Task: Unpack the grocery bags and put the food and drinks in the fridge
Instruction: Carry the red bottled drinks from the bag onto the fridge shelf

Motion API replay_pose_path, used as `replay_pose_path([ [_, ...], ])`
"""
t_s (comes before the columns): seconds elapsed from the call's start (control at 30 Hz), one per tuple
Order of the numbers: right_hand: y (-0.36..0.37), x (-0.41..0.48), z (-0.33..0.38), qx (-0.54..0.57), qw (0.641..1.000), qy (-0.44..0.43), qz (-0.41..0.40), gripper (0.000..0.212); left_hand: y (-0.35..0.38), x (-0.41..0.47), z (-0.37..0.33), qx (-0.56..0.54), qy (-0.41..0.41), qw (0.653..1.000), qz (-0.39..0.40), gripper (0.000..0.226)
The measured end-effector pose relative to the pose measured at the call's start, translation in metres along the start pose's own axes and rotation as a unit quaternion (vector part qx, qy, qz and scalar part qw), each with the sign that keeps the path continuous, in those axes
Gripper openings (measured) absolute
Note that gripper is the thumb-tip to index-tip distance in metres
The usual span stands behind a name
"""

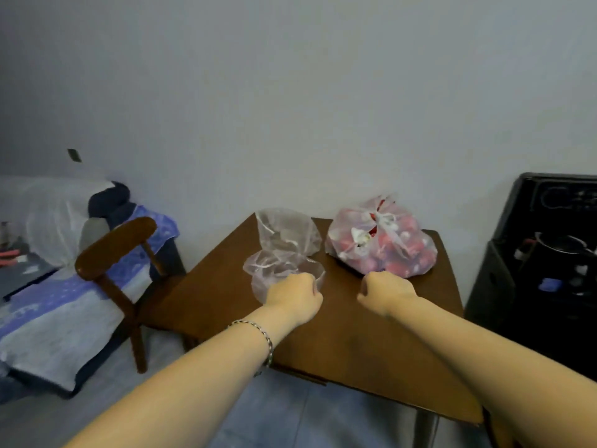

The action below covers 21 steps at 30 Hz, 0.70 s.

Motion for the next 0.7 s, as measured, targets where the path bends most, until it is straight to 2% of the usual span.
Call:
replay_pose_path([
  [0.13,0.006,0.062,-0.040,0.034,0.996,0.080,-0.008,0.025,0.011,0.085,-0.014,-0.005,0.047,0.999,0.008,0.017],
  [0.27,0.022,0.121,-0.080,0.051,0.990,0.132,-0.011,0.015,0.032,0.157,-0.021,-0.003,0.056,0.998,0.018,0.019],
  [0.53,0.026,0.300,-0.160,0.122,0.974,0.189,-0.010,0.028,0.057,0.323,-0.033,-0.060,0.037,0.997,0.025,0.020],
  [0.7,0.020,0.393,-0.186,0.136,0.974,0.181,-0.031,0.045,0.070,0.398,-0.035,-0.171,-0.005,0.984,0.058,0.022],
])
Point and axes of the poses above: each hand's wrist, its own x-axis towards the middle knuckle, its own y-axis out of the palm, z = x × y, the point moved 4 cm from there along x, towards the middle knuckle, and after that the axes turned 1 degree about z, right-handed, at the moved point
